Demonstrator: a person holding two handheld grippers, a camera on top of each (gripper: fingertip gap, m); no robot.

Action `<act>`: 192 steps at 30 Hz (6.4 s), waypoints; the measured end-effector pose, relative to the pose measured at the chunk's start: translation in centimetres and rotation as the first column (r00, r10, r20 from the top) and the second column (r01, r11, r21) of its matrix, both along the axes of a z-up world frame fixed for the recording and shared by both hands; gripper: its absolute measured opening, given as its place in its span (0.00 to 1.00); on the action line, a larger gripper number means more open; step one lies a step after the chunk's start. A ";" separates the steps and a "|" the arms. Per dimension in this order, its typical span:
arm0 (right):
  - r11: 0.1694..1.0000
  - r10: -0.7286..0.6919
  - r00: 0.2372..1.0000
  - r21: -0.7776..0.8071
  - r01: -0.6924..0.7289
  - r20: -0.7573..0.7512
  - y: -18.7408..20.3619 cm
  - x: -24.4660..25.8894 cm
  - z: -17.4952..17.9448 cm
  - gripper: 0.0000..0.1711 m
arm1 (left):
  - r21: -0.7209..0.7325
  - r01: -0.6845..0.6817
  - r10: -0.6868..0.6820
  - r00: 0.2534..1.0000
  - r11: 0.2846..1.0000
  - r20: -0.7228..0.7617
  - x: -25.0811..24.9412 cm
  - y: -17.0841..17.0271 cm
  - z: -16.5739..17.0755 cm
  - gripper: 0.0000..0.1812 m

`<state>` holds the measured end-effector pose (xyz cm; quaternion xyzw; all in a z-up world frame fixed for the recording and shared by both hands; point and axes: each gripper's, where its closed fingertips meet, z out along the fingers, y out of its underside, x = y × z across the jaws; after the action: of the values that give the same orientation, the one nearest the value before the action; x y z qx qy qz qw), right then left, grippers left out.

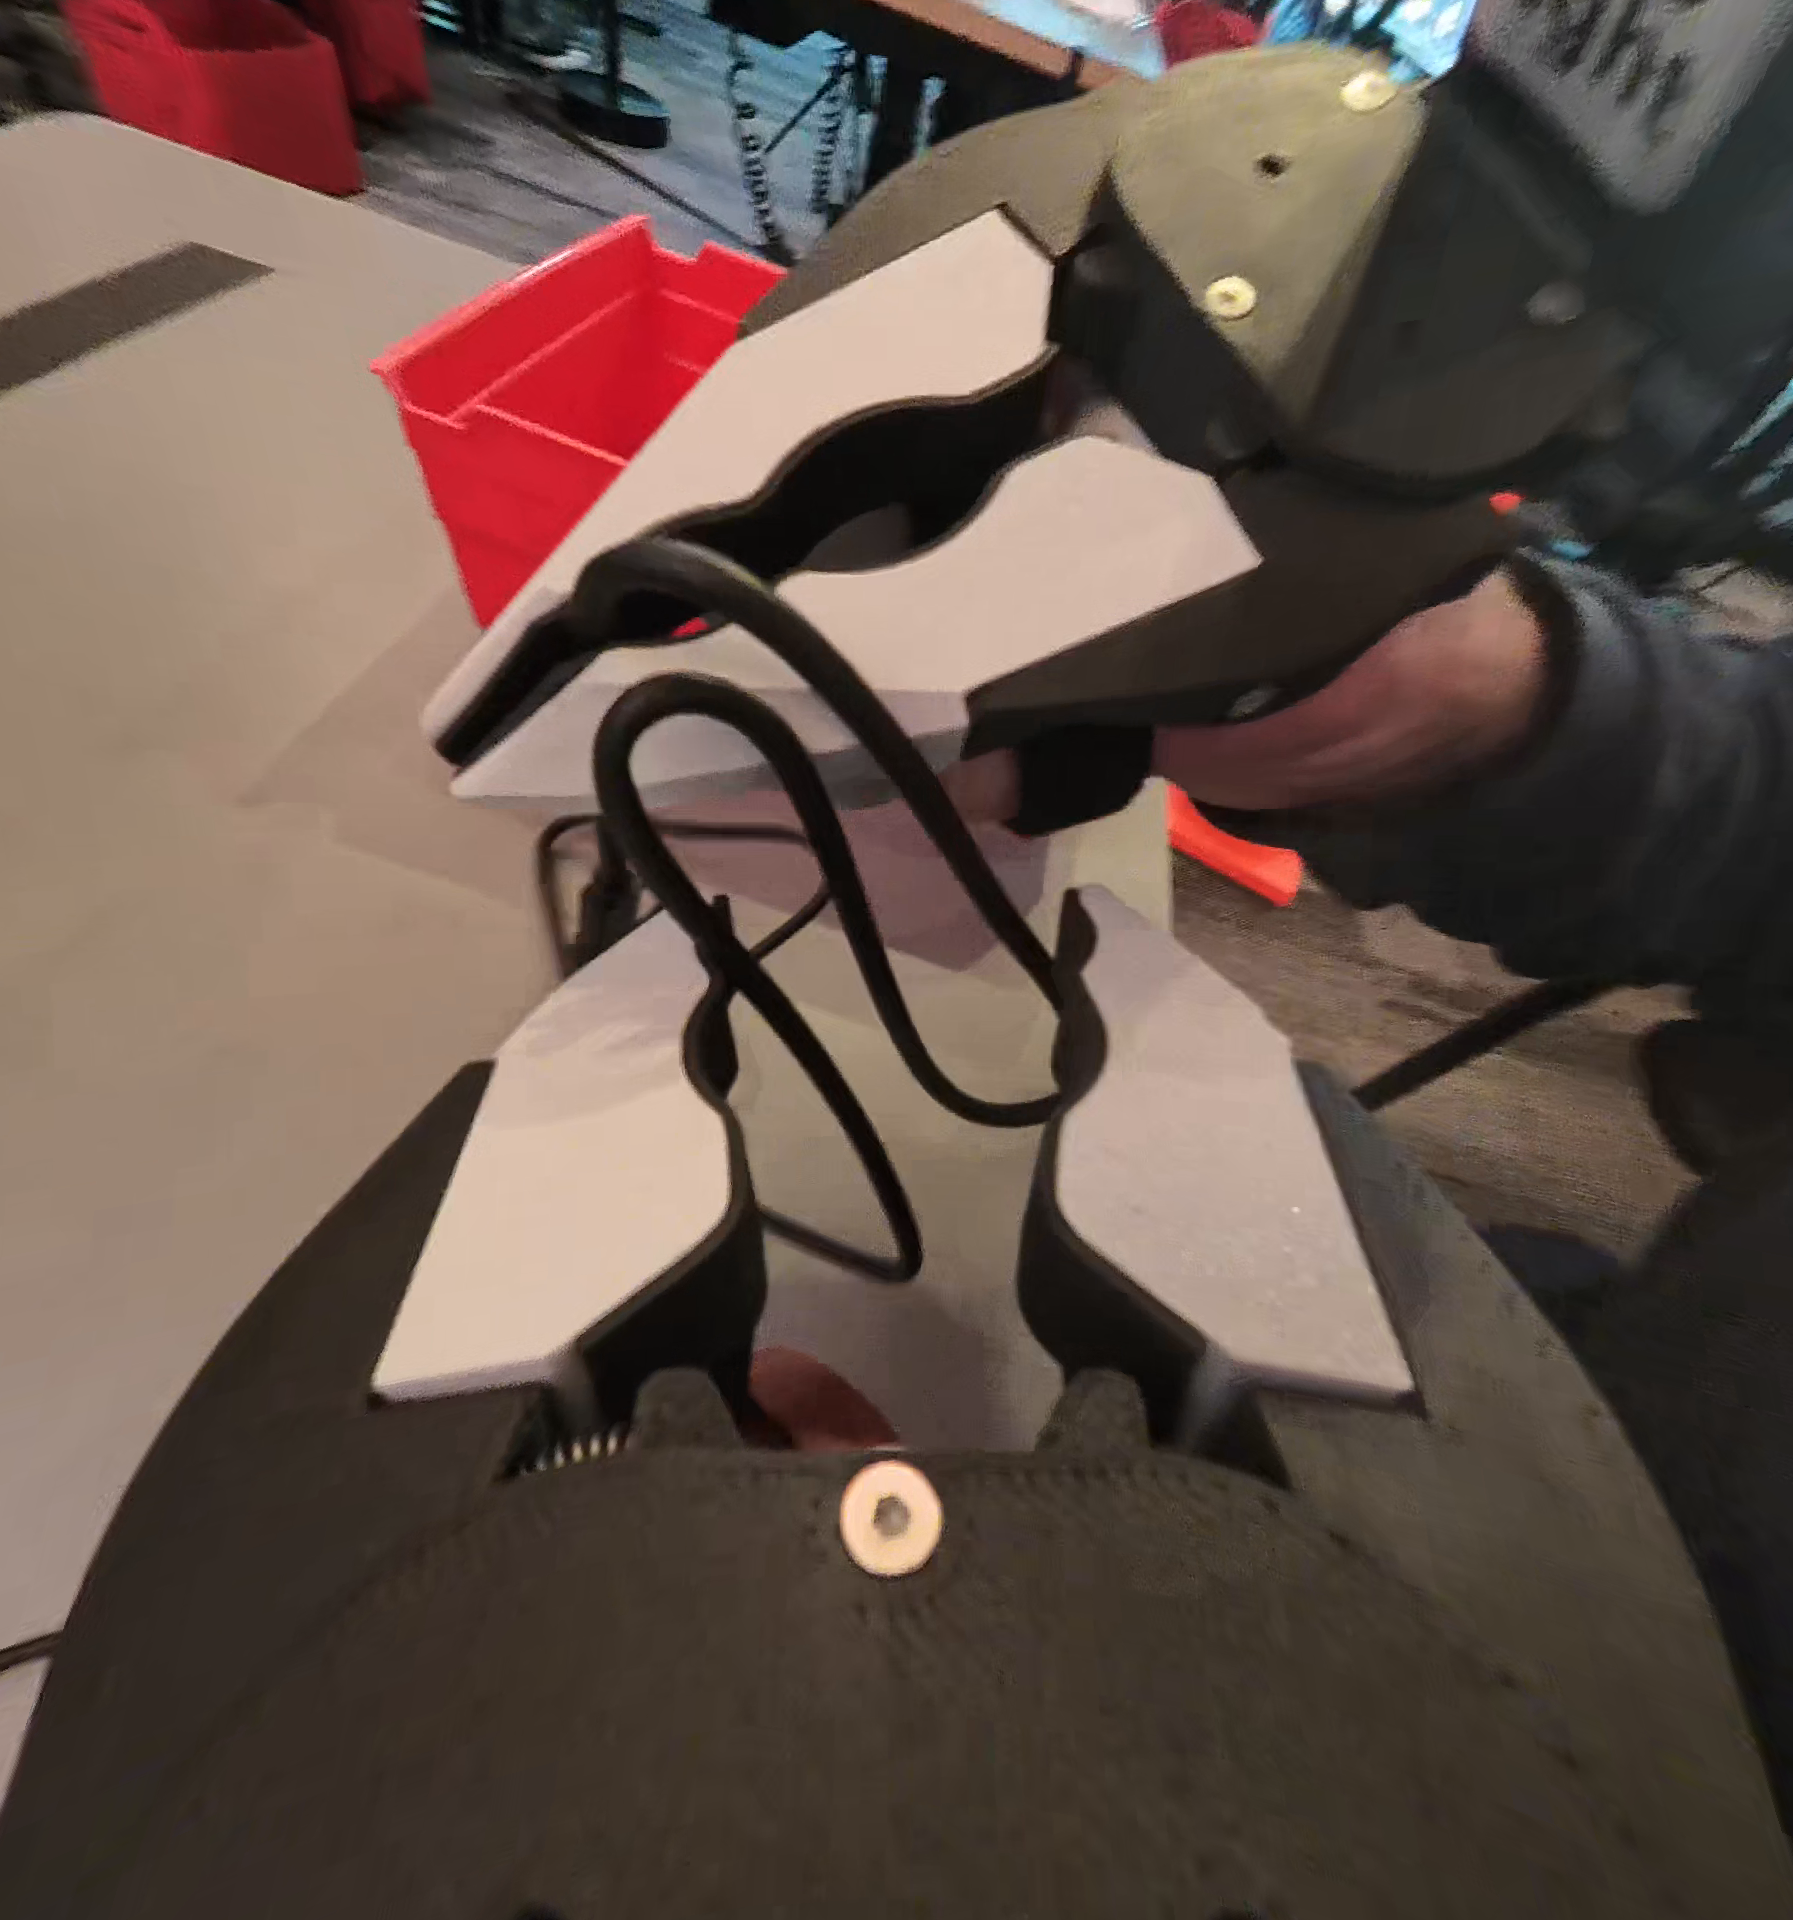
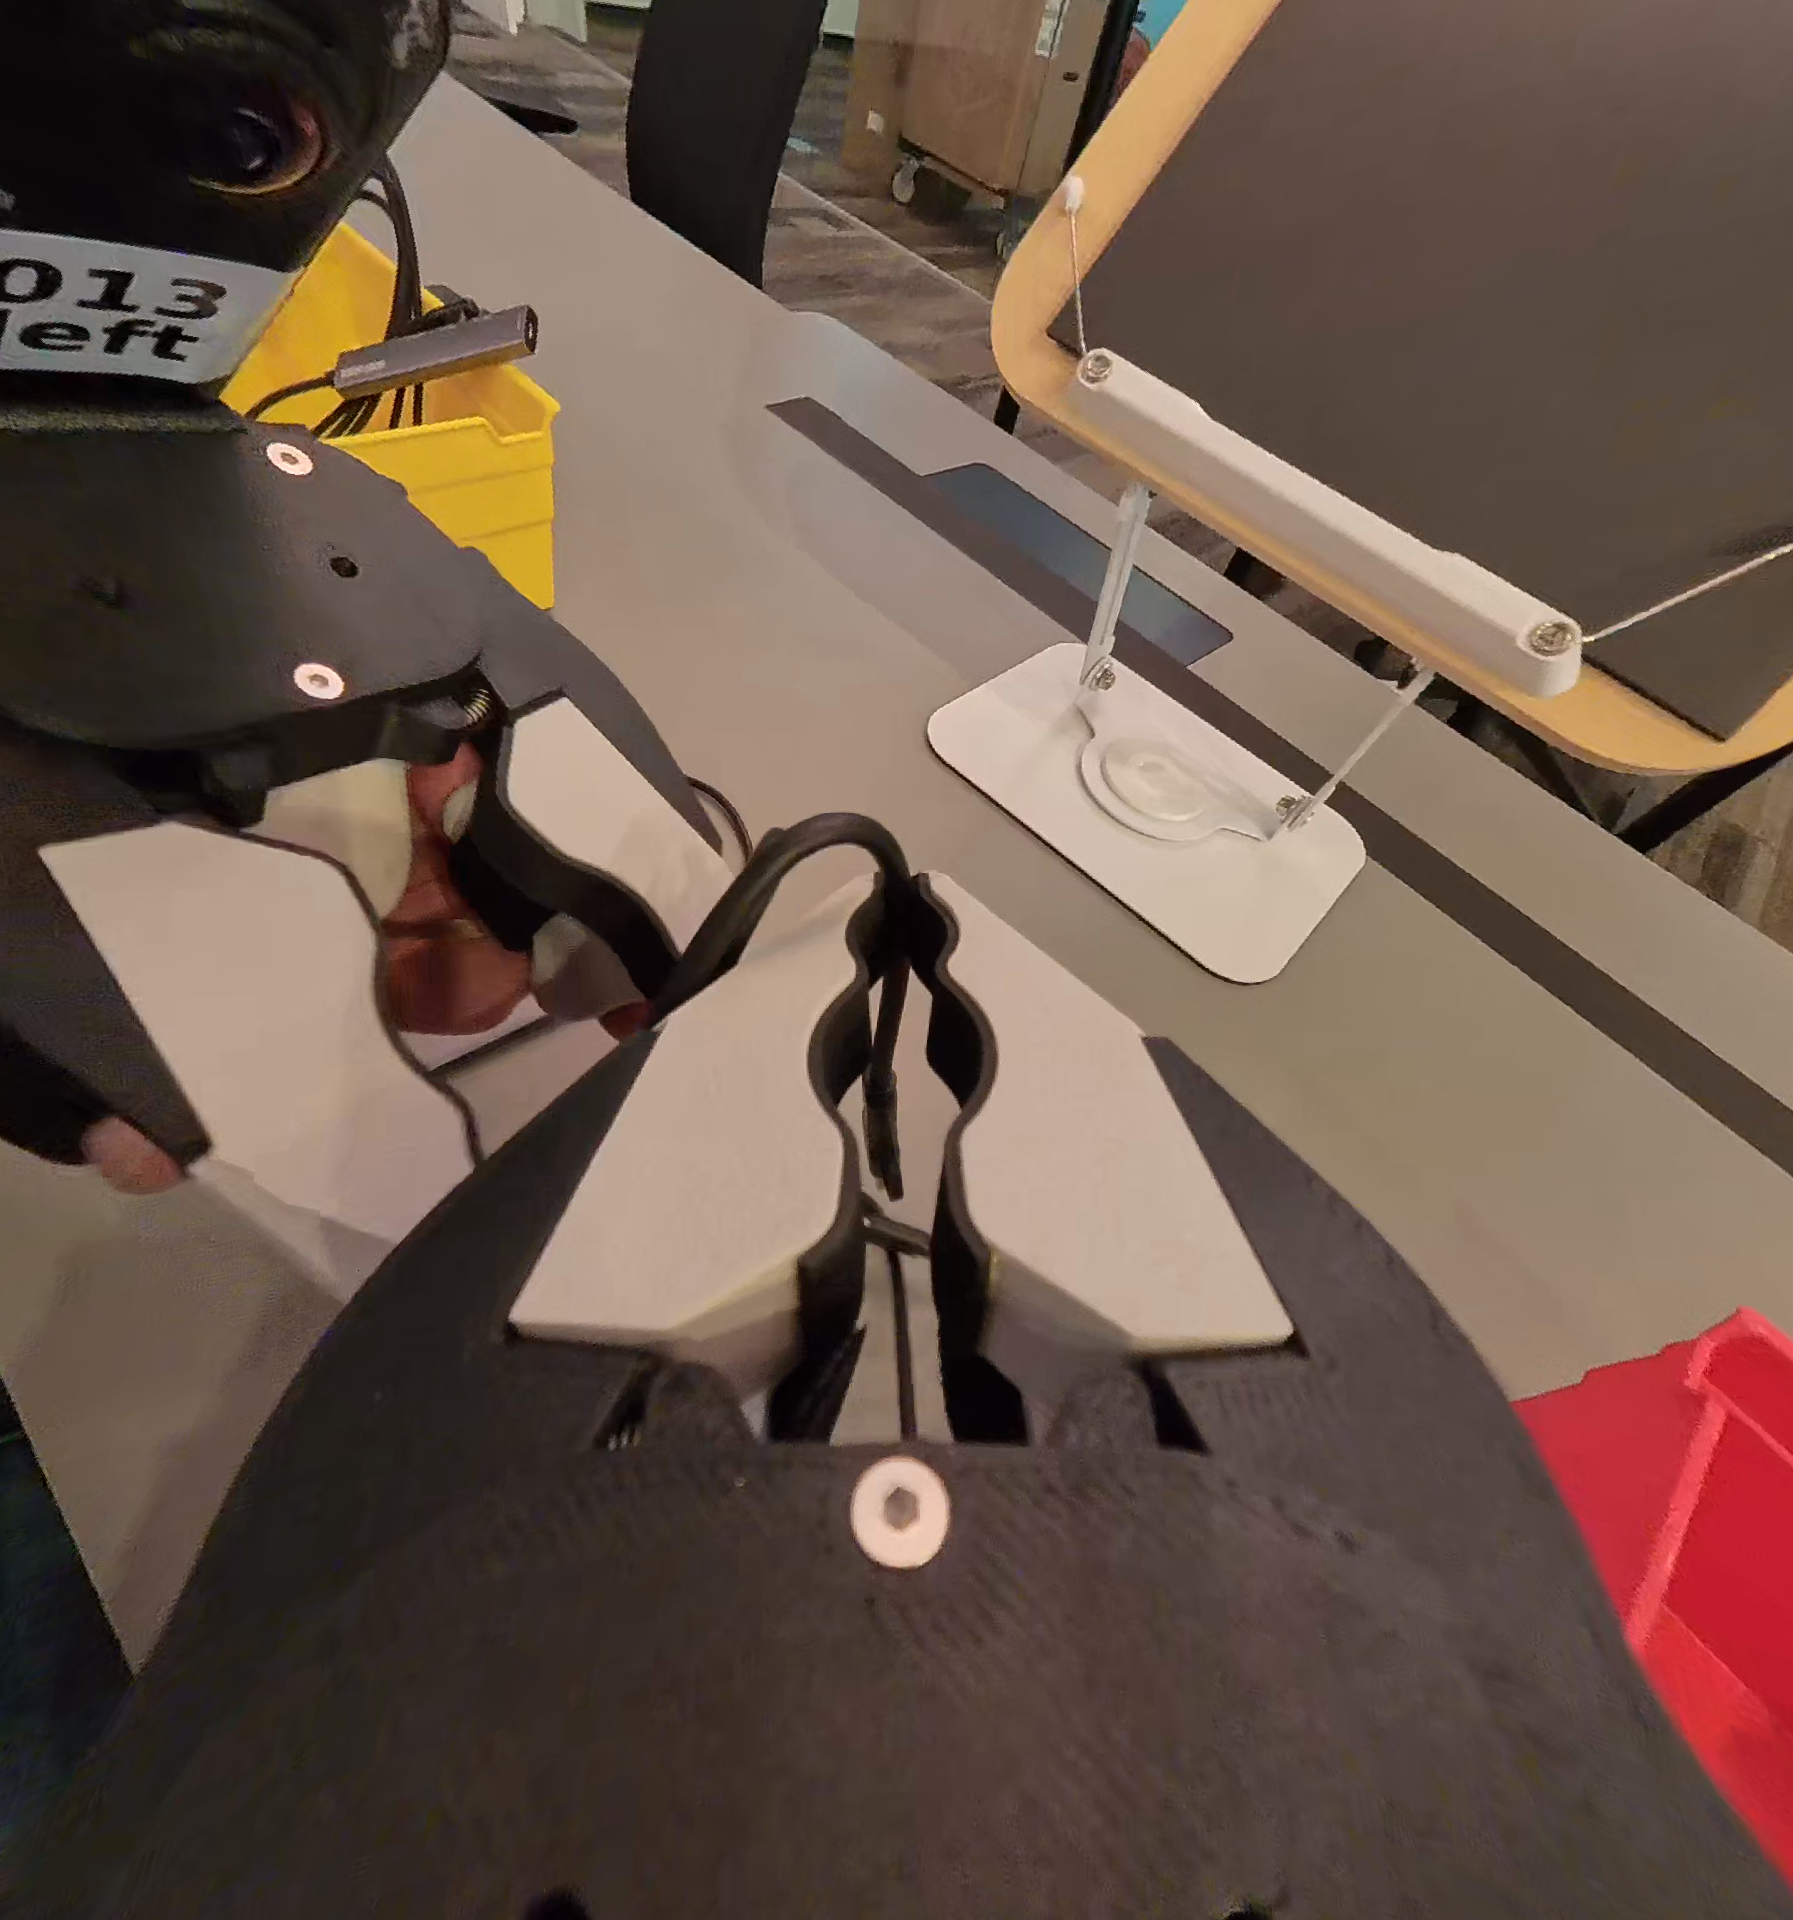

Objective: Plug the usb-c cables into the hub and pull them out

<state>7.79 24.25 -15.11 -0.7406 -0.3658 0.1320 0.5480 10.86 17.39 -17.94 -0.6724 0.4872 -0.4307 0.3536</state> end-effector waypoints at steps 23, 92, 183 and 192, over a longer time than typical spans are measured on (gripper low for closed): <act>0.953 0.194 0.980 -0.250 -0.174 0.055 -6.1 1.8 -3.5 0.17 | -0.040 -0.113 0.120 0.963 0.993 0.243 -4.3 3.3 4.5 0.05; 0.765 0.509 0.512 0.093 -0.637 -0.692 -8.0 -4.7 12.0 0.00 | 0.098 -0.317 0.256 0.884 0.943 0.391 -3.3 5.6 5.8 0.03; 0.908 0.314 0.790 -0.078 -0.413 -0.527 -4.6 -3.3 7.3 0.00 | 0.168 -0.155 0.088 0.932 0.974 0.350 -3.7 2.1 8.0 0.06; 0.887 0.336 0.736 -0.066 -0.458 -0.588 -5.2 -2.9 8.0 0.00 | 0.174 -0.091 0.016 0.920 0.981 0.391 -2.8 0.5 9.3 0.15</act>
<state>4.88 19.04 -7.10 -0.6254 -0.3230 0.4948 0.5096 8.10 17.93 -8.67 -0.5506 0.4274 -0.4971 0.5167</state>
